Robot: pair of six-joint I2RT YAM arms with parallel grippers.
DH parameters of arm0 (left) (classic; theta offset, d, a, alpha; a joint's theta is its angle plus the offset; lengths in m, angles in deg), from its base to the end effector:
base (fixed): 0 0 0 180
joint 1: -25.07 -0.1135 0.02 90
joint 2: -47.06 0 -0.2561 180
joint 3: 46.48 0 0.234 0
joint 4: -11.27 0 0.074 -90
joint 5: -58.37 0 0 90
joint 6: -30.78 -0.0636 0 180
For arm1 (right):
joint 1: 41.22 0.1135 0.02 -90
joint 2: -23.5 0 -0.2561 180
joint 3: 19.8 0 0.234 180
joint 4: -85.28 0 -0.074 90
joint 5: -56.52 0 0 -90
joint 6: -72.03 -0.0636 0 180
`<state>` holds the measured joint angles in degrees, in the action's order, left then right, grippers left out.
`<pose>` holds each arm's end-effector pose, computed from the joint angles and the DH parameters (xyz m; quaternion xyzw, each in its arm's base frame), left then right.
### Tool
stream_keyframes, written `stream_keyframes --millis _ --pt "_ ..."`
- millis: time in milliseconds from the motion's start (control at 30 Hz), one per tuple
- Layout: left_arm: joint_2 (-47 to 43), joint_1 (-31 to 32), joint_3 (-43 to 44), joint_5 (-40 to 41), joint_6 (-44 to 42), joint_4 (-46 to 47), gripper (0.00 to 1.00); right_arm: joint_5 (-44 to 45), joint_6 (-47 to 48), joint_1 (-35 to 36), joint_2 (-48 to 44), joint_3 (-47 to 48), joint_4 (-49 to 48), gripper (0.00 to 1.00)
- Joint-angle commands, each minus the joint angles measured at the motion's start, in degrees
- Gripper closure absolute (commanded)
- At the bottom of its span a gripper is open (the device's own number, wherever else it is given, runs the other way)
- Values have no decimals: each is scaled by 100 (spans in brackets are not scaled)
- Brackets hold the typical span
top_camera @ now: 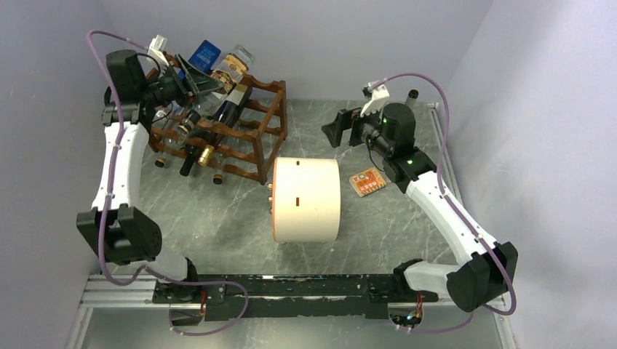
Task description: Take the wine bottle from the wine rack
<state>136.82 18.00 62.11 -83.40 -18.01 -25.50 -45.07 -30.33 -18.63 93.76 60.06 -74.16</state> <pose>0.3518 -0.0067 0.4102 -0.0632 0.7690 -0.4928 0.4022 0.2703 0.1263 0.3677 -0.1324 0.7587 0.2644 0.5805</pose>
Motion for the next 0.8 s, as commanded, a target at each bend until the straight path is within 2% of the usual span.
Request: stream_keyframes --millis 0,133,300,400,567,633,767 --pt "-739 53 54 -426 -168 365 93 -262 1186 422 41 390 8 0" --pt "-1124 354 102 221 -1095 -763 93 -573 2326 1012 -17 602 121 0" --pt "-1776 775 -369 579 -1234 -969 93 -595 2989 1528 175 1117 343 0" --pt "-1930 1038 -315 940 -1511 -1362 93 -498 3350 1981 241 1268 211 0" --pt "-2162 1215 -266 1281 -1891 -1918 93 -870 4015 2473 430 1644 175 1" --pt "-2257 1225 -329 1344 -1957 -2039 93 -971 4497 2675 684 1977 522 4" --pt "-2408 1239 -424 1407 -2243 -2256 93 -382 5372 3161 1344 2808 1422 3"
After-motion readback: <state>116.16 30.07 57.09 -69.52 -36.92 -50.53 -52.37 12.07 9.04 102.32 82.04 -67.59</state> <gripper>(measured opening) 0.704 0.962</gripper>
